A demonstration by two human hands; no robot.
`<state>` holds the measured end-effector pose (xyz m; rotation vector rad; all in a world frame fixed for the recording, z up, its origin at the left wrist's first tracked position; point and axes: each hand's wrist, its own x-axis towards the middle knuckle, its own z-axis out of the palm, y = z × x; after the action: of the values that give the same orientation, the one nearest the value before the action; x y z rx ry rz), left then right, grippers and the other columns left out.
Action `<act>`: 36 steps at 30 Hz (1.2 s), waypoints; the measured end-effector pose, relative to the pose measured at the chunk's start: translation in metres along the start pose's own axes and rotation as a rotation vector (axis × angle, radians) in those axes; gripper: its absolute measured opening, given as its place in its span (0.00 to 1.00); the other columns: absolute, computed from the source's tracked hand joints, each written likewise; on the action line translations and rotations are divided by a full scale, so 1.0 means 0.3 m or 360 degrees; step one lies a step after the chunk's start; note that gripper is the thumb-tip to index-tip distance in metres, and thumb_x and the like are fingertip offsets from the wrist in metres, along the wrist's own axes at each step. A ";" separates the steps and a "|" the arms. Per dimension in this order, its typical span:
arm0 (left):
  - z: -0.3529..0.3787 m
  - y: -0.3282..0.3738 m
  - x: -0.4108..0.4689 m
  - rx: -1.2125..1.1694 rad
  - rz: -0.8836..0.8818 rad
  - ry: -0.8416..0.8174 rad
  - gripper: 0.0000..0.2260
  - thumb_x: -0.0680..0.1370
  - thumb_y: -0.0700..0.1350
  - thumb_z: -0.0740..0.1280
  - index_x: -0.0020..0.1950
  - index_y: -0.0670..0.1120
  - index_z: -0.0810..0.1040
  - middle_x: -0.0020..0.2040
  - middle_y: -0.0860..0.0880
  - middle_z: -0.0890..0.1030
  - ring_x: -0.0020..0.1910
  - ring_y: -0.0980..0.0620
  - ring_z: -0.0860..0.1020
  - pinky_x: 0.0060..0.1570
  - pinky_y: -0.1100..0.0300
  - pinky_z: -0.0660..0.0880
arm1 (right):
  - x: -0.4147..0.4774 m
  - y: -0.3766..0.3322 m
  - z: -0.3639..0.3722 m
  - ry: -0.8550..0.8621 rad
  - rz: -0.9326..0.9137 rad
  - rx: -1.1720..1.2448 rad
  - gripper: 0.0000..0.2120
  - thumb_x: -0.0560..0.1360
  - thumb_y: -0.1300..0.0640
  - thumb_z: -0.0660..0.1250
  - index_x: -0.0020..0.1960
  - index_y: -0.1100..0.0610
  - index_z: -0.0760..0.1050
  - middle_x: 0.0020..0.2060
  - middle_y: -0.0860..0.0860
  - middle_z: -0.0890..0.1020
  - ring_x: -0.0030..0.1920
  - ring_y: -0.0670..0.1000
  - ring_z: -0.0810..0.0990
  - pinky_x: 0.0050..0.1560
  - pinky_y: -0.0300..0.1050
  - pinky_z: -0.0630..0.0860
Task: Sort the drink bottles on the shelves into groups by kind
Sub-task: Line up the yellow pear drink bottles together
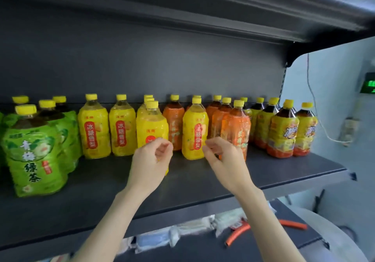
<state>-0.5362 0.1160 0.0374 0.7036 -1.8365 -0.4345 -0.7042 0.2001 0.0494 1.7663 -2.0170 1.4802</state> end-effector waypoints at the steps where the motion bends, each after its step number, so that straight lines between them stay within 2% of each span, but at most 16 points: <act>1: 0.043 0.007 0.021 -0.0009 0.0008 -0.0003 0.04 0.77 0.43 0.66 0.45 0.49 0.79 0.39 0.58 0.80 0.40 0.60 0.78 0.39 0.72 0.72 | 0.019 0.027 -0.014 0.0011 0.0003 0.0012 0.10 0.78 0.54 0.65 0.56 0.58 0.79 0.50 0.50 0.84 0.49 0.48 0.81 0.52 0.46 0.77; 3: 0.129 0.013 0.068 -0.0011 0.0024 0.0009 0.03 0.77 0.42 0.66 0.47 0.48 0.79 0.41 0.55 0.80 0.41 0.61 0.78 0.39 0.75 0.71 | 0.060 0.080 -0.031 0.0024 -0.0005 0.0036 0.10 0.78 0.54 0.65 0.56 0.57 0.79 0.49 0.49 0.83 0.49 0.46 0.80 0.50 0.40 0.76; 5: 0.216 -0.006 0.126 -0.0045 0.0004 0.0048 0.04 0.77 0.43 0.66 0.51 0.46 0.79 0.46 0.53 0.80 0.43 0.63 0.77 0.40 0.75 0.72 | 0.109 0.131 -0.030 0.0023 -0.0020 0.0066 0.10 0.78 0.54 0.65 0.56 0.57 0.79 0.47 0.46 0.82 0.45 0.41 0.78 0.46 0.28 0.72; 8: 0.342 -0.074 0.220 -0.0102 -0.0083 0.0139 0.11 0.77 0.45 0.66 0.58 0.45 0.76 0.55 0.50 0.77 0.51 0.59 0.76 0.49 0.68 0.75 | 0.182 0.211 0.003 0.0009 -0.0032 0.0120 0.10 0.78 0.55 0.65 0.57 0.57 0.78 0.47 0.46 0.80 0.44 0.37 0.76 0.43 0.22 0.69; 10: 0.411 -0.127 0.294 -0.0120 -0.0193 0.0172 0.17 0.77 0.48 0.66 0.64 0.46 0.71 0.61 0.49 0.74 0.58 0.54 0.74 0.56 0.59 0.75 | 0.226 0.257 0.034 -0.0016 -0.0012 0.0150 0.11 0.79 0.55 0.64 0.59 0.57 0.77 0.51 0.48 0.81 0.48 0.41 0.77 0.44 0.23 0.70; 14: 0.505 -0.200 0.410 -0.0220 -0.0487 0.0157 0.30 0.73 0.59 0.67 0.71 0.49 0.63 0.67 0.48 0.69 0.64 0.49 0.71 0.61 0.49 0.73 | 0.268 0.340 0.108 -0.0074 0.0020 0.0215 0.14 0.79 0.55 0.64 0.64 0.55 0.73 0.57 0.50 0.80 0.56 0.47 0.78 0.51 0.32 0.73; 16: 0.535 -0.210 0.437 -0.0246 -0.0538 0.0140 0.34 0.71 0.60 0.70 0.72 0.49 0.62 0.67 0.47 0.68 0.65 0.48 0.69 0.62 0.48 0.71 | 0.277 0.367 0.133 -0.0078 0.0035 0.0257 0.16 0.79 0.55 0.63 0.66 0.55 0.71 0.59 0.50 0.79 0.59 0.48 0.77 0.58 0.43 0.75; 18: 0.548 -0.212 0.445 -0.0204 -0.0567 0.0148 0.37 0.69 0.58 0.73 0.72 0.49 0.62 0.67 0.47 0.68 0.65 0.48 0.69 0.61 0.51 0.71 | 0.280 0.383 0.145 -0.0094 0.0070 0.0324 0.17 0.80 0.55 0.63 0.68 0.54 0.69 0.61 0.50 0.78 0.60 0.48 0.76 0.61 0.45 0.74; 21: 0.539 -0.197 0.448 -0.0119 -0.0552 0.0200 0.36 0.67 0.57 0.75 0.70 0.48 0.65 0.65 0.47 0.69 0.63 0.47 0.71 0.58 0.52 0.73 | 0.279 0.394 0.153 -0.0142 0.0057 0.0403 0.20 0.80 0.56 0.62 0.71 0.54 0.64 0.65 0.49 0.75 0.62 0.44 0.72 0.60 0.37 0.70; 24: 0.520 -0.161 0.418 -0.0058 -0.0542 0.0285 0.35 0.66 0.57 0.76 0.68 0.47 0.68 0.63 0.48 0.71 0.61 0.48 0.73 0.58 0.50 0.75 | 0.269 0.404 0.155 -0.0211 0.0053 0.0492 0.25 0.80 0.56 0.63 0.75 0.54 0.59 0.69 0.48 0.71 0.65 0.41 0.68 0.62 0.34 0.66; 27: 0.497 -0.102 0.351 -0.0046 -0.0522 0.0346 0.34 0.65 0.58 0.76 0.66 0.48 0.70 0.63 0.48 0.73 0.60 0.49 0.74 0.57 0.49 0.75 | 0.246 0.405 0.147 -0.0305 0.0063 0.0682 0.30 0.79 0.53 0.63 0.76 0.53 0.55 0.71 0.46 0.68 0.67 0.41 0.68 0.61 0.29 0.67; 30: 0.464 -0.021 0.268 -0.0088 -0.0517 0.0355 0.29 0.66 0.56 0.76 0.64 0.51 0.72 0.61 0.49 0.75 0.58 0.51 0.75 0.56 0.53 0.76 | 0.209 0.393 0.127 -0.0418 0.0112 0.0991 0.33 0.76 0.46 0.64 0.76 0.52 0.55 0.66 0.44 0.74 0.63 0.40 0.75 0.58 0.34 0.75; 33: 0.428 0.068 0.176 -0.0197 -0.0519 0.0359 0.25 0.66 0.56 0.74 0.60 0.56 0.72 0.60 0.50 0.77 0.57 0.53 0.76 0.53 0.55 0.77 | 0.158 0.382 0.103 -0.0501 0.0161 0.1260 0.38 0.71 0.42 0.63 0.76 0.53 0.56 0.61 0.43 0.77 0.58 0.40 0.78 0.56 0.40 0.78; 36: 0.387 0.142 0.091 -0.0316 -0.0530 0.0373 0.27 0.64 0.59 0.73 0.61 0.52 0.74 0.59 0.50 0.77 0.55 0.54 0.77 0.49 0.62 0.78 | 0.096 0.360 0.085 -0.0520 0.0145 0.1409 0.33 0.73 0.43 0.62 0.73 0.56 0.60 0.58 0.47 0.79 0.56 0.43 0.80 0.51 0.40 0.79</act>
<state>-0.6624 0.1266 0.0404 0.8856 -1.4373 -0.7099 -0.7870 0.1480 -0.0104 2.3417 -1.6692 2.5228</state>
